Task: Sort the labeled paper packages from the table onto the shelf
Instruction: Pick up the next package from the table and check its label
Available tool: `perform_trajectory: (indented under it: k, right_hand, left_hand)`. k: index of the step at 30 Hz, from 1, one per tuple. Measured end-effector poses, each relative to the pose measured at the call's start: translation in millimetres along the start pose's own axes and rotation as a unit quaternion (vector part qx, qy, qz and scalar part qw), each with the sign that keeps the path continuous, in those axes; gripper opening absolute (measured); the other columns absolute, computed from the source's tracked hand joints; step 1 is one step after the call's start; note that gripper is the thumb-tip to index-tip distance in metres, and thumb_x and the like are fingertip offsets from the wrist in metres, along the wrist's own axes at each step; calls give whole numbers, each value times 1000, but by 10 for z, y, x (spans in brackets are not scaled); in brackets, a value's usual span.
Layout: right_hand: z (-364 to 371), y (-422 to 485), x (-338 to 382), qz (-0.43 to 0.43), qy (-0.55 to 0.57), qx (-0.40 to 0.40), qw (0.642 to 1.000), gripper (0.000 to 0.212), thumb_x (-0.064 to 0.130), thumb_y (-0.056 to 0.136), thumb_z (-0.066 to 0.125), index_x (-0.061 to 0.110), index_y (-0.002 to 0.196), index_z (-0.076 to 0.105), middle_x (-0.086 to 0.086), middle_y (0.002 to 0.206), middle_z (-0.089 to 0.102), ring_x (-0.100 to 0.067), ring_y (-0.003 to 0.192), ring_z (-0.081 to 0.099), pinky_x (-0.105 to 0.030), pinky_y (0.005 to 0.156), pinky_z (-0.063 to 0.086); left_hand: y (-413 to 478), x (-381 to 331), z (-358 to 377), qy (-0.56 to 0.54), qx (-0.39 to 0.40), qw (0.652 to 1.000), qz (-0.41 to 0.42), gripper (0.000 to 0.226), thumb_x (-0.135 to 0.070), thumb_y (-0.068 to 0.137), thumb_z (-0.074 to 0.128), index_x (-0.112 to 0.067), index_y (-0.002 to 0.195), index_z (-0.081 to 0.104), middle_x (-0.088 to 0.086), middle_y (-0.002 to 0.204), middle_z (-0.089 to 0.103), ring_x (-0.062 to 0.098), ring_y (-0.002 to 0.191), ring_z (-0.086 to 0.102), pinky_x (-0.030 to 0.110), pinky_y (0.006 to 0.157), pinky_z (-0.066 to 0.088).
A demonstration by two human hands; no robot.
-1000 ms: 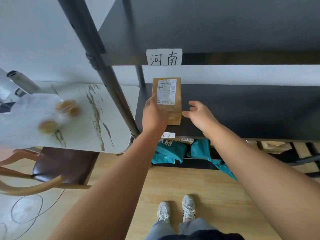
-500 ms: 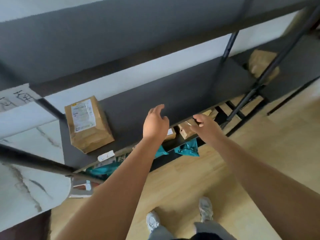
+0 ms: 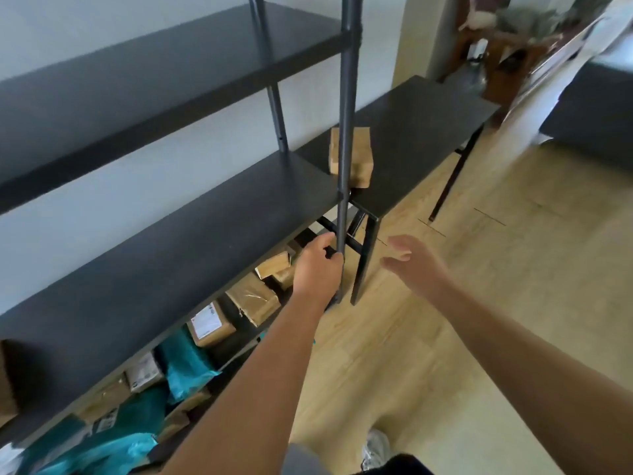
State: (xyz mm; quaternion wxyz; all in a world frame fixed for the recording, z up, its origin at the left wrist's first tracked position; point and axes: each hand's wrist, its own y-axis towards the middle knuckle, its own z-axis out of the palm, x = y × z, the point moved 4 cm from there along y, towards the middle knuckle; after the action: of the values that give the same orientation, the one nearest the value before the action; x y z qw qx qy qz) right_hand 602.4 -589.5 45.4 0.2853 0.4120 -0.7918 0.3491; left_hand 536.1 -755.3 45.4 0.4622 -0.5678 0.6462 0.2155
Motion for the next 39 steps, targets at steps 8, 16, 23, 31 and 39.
perform_trajectory:
  k: [8,16,23,31,39]
  right_hand:
    - [-829,599,-384,25,24,-32,999,54,28,93,64,23,145,47,0,147,50,-19,134,48,-35,102,41]
    - [-1247,1746,-389,38,18,-31,999,54,28,95,62,25,146,44,0,147,50,-20,134,48,-32,96,43]
    - [-1525,2599,-350,54,1,-21,998,54,29,94,61,28,146,45,3,147,51,-19,133,50,-37,98,45]
    - [-1727,3534,-231,26,-3,46,999,53,26,97,59,22,148,43,1,147,50,-18,133,49,-28,90,39]
    - [-1613,4403,-28,-49,-45,182,981,50,27,96,61,25,144,47,3,143,54,-16,129,51,-28,93,40]
  left_hand:
    - [615,-627,786,6,14,1000,7,49,-14,99,53,-23,147,47,-2,142,57,2,102,55,13,72,41]
    - [1696,-951,1284,10,11,1000,5,50,-17,99,52,-26,148,46,-3,151,50,11,128,53,17,73,46]
    - [2545,-1145,1504,15,-15,999,-35,48,-16,100,51,-27,146,47,-4,150,51,11,121,57,12,58,35]
    - [3249,-1317,1617,34,-84,994,-63,43,-12,99,52,-24,141,53,-1,143,58,12,122,59,22,88,50]
    - [3586,-1383,1622,30,-222,962,-158,37,-18,99,50,-26,135,58,-1,125,65,15,96,66,36,76,59]
